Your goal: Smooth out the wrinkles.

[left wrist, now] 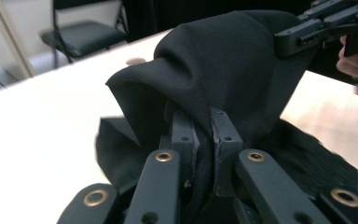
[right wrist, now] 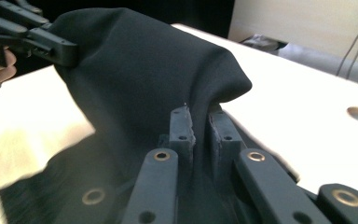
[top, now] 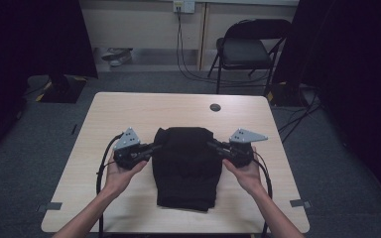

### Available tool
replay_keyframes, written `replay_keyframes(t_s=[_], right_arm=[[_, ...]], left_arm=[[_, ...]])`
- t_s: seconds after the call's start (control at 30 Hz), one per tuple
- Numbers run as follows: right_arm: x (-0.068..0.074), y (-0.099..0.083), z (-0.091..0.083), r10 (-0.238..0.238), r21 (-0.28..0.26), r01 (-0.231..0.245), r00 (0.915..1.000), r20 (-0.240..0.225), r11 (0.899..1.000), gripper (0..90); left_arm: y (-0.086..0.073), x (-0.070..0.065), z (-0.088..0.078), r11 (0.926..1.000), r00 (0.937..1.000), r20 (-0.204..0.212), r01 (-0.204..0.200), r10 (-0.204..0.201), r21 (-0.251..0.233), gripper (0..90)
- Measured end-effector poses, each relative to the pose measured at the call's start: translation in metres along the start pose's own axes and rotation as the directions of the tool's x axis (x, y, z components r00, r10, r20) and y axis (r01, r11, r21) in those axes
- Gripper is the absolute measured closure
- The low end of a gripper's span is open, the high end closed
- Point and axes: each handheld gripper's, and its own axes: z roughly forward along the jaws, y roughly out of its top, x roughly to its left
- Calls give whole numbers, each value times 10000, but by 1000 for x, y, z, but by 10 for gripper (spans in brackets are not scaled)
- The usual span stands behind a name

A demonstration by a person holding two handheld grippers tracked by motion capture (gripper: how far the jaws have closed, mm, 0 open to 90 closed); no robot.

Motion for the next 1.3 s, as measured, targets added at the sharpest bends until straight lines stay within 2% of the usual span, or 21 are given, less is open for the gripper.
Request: replay_keyframes(t_s=[0.07, 0.1, 0.27, 0.33, 0.4, 0.5, 0.63, 0.7, 0.73, 0.77, 0.83, 0.93, 0.97, 1.03, 1.07, 1.1, 1.17, 1.2, 1.23, 1.27, 1.3], right_arm=[[6, -10, -2, -31, 193, 32, 10000, -87, 9998, 813], [10, -15, -4, -38, 350, 42, 9999, -127, 9994, 815], [22, -32, -16, 18, 596, 3, 9994, -352, 9982, 775], [26, -42, -22, 44, 780, -10, 9990, -437, 9970, 757], [29, -49, -25, 93, 1012, -42, 9987, -495, 9949, 722], [36, -57, -30, -9, 1309, 86, 9983, -589, 9914, 706], [38, -51, -37, 8, 868, 55, 9974, -725, 9962, 652], [38, -42, -38, -4, 496, 44, 9968, -801, 9988, 637], [38, -38, -37, -118, 431, 149, 9972, -733, 9990, 626], [37, -34, -35, -130, 384, 155, 9979, -634, 9991, 616], [35, -29, -23, -150, 535, 181, 9983, -570, 9984, 633], [37, -33, -5, -522, 1063, 560, 9979, -379, 9928, 637], [36, -38, 2, -472, 1384, 513, 9983, -332, 9890, 635], [36, -50, 11, -301, 1992, 367, 9989, -358, 9793, 616], [37, -55, 12, -390, 2215, 479, 9983, -441, 9740, 599], [38, -59, 10, -426, 2404, 540, 9977, -525, 9692, 576], [39, -64, 7, -359, 2544, 505, 9975, -615, 9658, 538], [39, -66, 5, -286, 2601, 457, 9972, -690, 9645, 534], [40, -69, 3, -192, 2636, 377, 9972, -721, 9639, 519], [40, -70, 2, -186, 2661, 374, 9972, -729, 9632, 515], [40, -70, 0, -159, 2639, 338, 9974, -697, 9640, 514]], left_arm=[[-9, -5, -3, 9997, 10000, 92, -27, 25, 237, 820], [-12, -7, -6, 9996, 9995, 286, 104, -111, 263, 814], [-31, -17, -17, 9975, 9990, 441, 53, -84, 704, 796], [-33, -20, -20, 9975, 9975, 674, 180, -226, 680, 772], [-31, -22, -22, 9989, 9977, 659, 111, -141, 460, 746], [-27, -22, -22, 9992, 9977, 601, 280, -297, 287, 684], [-21, -20, -15, 9994, 9978, 604, 242, -257, 261, 652], [-20, -20, -6, 9988, 9993, 373, 22, -40, 485, 627], [-21, -18, -1, 9979, 9990, 438, 91, -119, 648, 623], [-23, -18, 4, 9957, 9987, 496, 101, -147, 918, 622], [-29, -18, 13, 9869, 9991, 397, -184, 121, 1601, 630], [-39, -21, 19, 9691, 9969, 788, -207, 13, 2460, 665], [-43, -24, 17, 9630, 9954, 937, -424, 180, 2660, 701], [-49, -30, 13, 9476, 9928, 1169, -607, 249, 3137, 779], [-52, -33, 10, 9435, 9884, 1510, -626, 135, 3253, 841], [-54, -34, 7, 9445, 9869, 1613, -514, -18, 3244, 880], [-54, -35, 3, 9467, 9838, 1788, -437, -149, 3192, 900], [-51, -34, 0, 9570, 9848, 1729, -355, -154, 2877, 859], [-49, -32, -1, 9657, 9864, 1623, -155, -277, 2590, 859], [-45, -26, -2, 9755, 9889, 1375, 252, -564, 2185, 827], [-43, -24, -2, 9784, 9915, 1189, 278, -531, 2049, 812]])
